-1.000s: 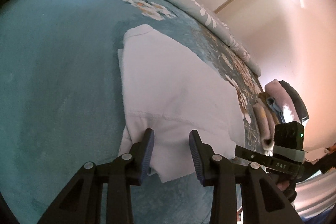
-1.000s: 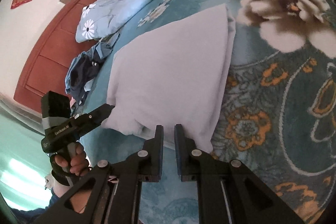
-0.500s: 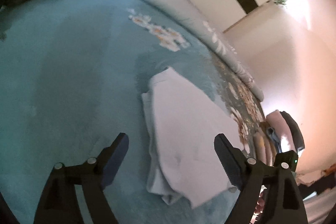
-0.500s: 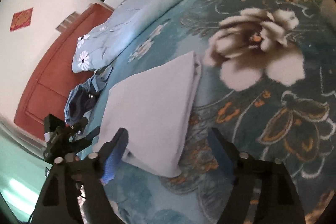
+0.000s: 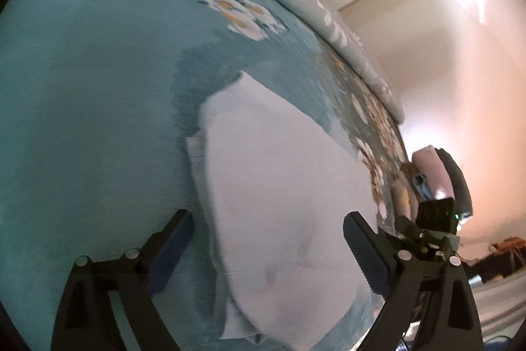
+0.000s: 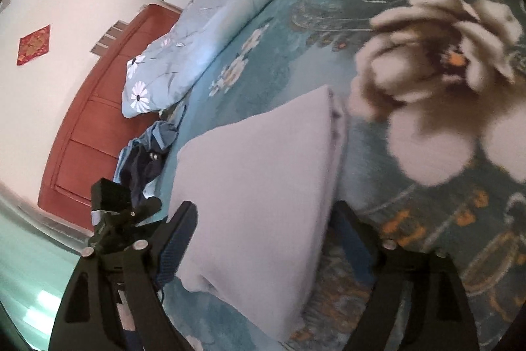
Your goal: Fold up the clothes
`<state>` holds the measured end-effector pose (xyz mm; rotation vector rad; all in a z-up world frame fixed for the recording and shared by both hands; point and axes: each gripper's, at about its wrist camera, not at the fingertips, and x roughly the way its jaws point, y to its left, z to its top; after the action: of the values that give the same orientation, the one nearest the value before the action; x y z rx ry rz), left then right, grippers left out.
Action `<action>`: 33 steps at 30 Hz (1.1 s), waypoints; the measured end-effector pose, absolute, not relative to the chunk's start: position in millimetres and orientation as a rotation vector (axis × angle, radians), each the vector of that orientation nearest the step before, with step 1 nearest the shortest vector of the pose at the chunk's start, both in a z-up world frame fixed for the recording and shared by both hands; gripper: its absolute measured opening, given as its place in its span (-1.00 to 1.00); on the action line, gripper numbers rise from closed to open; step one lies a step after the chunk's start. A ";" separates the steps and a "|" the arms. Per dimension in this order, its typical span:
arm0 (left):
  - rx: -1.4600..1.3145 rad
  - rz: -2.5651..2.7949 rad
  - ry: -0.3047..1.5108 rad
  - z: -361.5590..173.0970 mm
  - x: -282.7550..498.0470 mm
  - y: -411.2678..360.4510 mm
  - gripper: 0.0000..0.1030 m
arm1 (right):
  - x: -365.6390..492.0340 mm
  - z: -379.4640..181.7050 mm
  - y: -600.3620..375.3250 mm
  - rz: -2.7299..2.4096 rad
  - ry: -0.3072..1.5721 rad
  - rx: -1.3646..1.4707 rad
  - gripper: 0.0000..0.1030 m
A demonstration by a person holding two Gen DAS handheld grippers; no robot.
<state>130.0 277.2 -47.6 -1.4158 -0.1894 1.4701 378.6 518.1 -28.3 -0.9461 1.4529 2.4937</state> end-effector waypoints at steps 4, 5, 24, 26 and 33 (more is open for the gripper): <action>-1.419 1.427 -0.164 -48.7 135.6 285.2 0.84 | 364.9 -29.3 508.8 2.530 1.423 -1.002 0.83; -1.414 1.426 -0.160 -48.0 136.5 285.7 0.84 | 365.5 -29.6 508.6 2.535 1.428 -0.996 0.83; -1.382 1.424 -0.257 -50.6 140.1 275.7 0.85 | 364.0 -34.3 502.5 2.609 1.565 -0.932 0.83; -1.373 1.431 -0.262 -50.1 140.7 274.9 0.84 | 363.5 -34.6 502.9 2.607 1.569 -0.933 0.83; -1.363 1.435 -0.272 -49.2 140.3 273.5 0.77 | 364.9 -35.0 503.7 2.599 1.571 -0.905 0.83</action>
<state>140.3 273.5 -49.2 -1.3628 -0.2719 1.4350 364.9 503.7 -35.0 -0.9049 1.5714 2.5985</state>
